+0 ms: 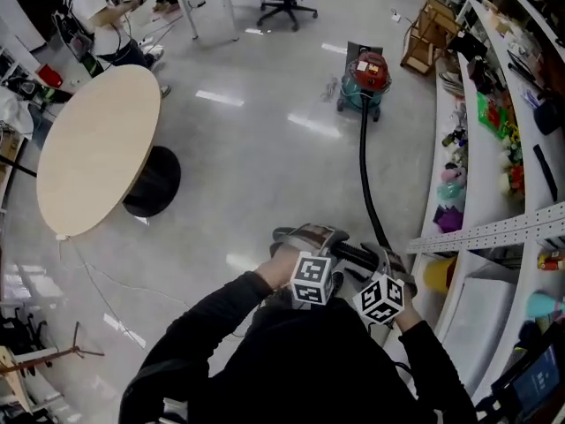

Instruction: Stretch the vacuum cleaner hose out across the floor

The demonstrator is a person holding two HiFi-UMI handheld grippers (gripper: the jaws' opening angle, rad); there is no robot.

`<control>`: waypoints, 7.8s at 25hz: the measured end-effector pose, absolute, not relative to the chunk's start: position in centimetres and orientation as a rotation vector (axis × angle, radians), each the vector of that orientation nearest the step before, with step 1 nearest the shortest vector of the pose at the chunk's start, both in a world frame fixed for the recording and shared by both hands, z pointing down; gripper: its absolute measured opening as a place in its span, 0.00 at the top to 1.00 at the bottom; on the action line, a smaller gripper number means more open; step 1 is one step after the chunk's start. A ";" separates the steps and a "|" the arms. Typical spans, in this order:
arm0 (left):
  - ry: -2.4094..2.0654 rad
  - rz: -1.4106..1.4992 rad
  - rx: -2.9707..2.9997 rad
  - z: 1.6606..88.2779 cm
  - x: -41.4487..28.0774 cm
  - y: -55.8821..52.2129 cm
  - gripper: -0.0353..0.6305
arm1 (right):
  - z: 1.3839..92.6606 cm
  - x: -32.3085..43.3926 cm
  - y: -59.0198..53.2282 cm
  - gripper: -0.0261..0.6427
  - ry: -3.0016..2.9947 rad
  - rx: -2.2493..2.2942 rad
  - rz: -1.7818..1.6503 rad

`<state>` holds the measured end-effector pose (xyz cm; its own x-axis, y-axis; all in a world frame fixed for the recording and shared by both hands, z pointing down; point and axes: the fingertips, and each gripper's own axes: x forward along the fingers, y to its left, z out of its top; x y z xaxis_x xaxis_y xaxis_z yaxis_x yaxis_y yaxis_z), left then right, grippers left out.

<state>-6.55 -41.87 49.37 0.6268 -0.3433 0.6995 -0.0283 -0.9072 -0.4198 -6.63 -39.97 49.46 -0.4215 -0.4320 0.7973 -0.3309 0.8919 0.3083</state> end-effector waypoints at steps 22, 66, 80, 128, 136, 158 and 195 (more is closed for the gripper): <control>0.868 -1.222 -2.719 56.0 -15.6 -35.2 0.38 | 41.9 -3.7 -27.0 0.78 -2.161 0.682 -0.438; 1.146 -1.172 -2.559 52.0 -27.9 -16.8 0.34 | 39.1 -9.9 -9.8 0.84 -2.105 0.929 -0.503; 1.180 -1.060 -2.501 47.7 -11.7 -6.0 0.65 | 47.2 10.3 1.9 0.77 -2.212 1.170 -0.327; 1.535 -0.980 -2.022 42.1 -21.6 14.6 0.61 | 45.9 8.3 28.0 0.75 -2.289 0.855 -0.305; 1.324 -0.890 -1.722 31.4 -13.0 21.0 0.62 | 52.4 12.8 29.4 0.75 -2.235 0.853 -0.222; 0.943 -0.890 -1.415 34.4 -13.3 29.7 0.60 | 41.2 -14.6 32.6 0.73 -2.564 0.417 0.041; 0.719 -0.530 -3.502 35.5 -1.5 50.9 0.74 | 61.1 7.0 56.5 0.52 -2.210 0.421 -0.010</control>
